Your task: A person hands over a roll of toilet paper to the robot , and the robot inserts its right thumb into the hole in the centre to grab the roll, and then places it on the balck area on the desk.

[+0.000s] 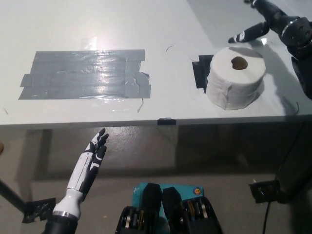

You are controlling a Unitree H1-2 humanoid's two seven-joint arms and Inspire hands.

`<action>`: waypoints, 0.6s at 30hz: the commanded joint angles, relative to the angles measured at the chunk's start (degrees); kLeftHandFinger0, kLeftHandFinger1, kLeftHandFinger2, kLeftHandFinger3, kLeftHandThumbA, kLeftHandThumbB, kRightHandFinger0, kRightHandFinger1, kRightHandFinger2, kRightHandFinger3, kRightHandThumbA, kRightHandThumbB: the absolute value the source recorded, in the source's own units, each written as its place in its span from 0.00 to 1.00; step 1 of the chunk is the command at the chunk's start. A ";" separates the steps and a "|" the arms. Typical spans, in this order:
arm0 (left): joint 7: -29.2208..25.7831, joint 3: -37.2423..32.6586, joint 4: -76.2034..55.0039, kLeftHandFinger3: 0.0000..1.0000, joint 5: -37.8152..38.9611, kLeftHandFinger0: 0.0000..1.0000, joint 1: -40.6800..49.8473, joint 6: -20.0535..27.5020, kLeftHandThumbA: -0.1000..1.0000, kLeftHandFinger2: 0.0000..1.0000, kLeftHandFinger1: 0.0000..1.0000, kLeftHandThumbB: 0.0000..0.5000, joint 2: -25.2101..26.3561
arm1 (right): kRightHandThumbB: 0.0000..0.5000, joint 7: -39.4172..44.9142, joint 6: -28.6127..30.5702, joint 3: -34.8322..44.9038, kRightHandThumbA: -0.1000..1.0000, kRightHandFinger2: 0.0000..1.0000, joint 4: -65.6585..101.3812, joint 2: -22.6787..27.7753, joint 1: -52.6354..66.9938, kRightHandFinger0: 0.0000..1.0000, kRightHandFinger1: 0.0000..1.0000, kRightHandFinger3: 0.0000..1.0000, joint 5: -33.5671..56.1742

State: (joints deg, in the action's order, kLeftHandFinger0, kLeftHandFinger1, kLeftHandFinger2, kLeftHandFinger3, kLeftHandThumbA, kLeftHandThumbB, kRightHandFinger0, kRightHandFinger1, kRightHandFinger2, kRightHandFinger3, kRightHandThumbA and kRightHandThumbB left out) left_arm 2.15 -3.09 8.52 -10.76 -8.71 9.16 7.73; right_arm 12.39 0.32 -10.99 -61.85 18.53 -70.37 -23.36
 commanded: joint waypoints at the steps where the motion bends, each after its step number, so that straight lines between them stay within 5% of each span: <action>1: 0.08 0.27 1.59 1.00 1.05 1.00 -7.40 1.30 1.00 1.00 1.00 0.05 0.13 | 0.79 -9.41 3.47 10.46 1.00 1.00 46.36 2.07 2.84 1.00 1.00 1.00 4.32; 7: -0.25 0.21 3.67 1.00 1.14 1.00 -10.76 2.11 1.00 1.00 1.00 0.08 -0.38 | 0.74 -3.52 -3.25 13.38 1.00 1.00 65.61 2.50 8.48 1.00 1.00 1.00 7.51; 15: -0.79 0.57 5.98 1.00 0.84 1.00 -15.91 2.42 1.00 1.00 1.00 0.08 -0.10 | 0.74 -2.78 -3.49 17.15 1.00 1.00 69.84 5.51 5.91 1.00 1.00 1.00 10.51; 18: -0.81 0.95 6.54 1.00 1.19 1.00 -18.24 2.30 1.00 1.00 1.00 0.09 0.12 | 0.65 -2.48 -3.08 18.73 1.00 1.00 69.95 6.48 3.70 1.00 1.00 1.00 12.53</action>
State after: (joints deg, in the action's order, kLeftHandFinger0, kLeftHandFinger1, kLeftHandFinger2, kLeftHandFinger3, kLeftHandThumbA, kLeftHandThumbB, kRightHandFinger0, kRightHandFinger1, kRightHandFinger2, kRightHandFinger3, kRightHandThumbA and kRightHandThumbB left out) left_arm 2.14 -3.09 13.40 -10.75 -15.23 8.67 7.59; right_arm 12.14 -1.60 -4.84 -29.44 18.19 -53.66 -22.97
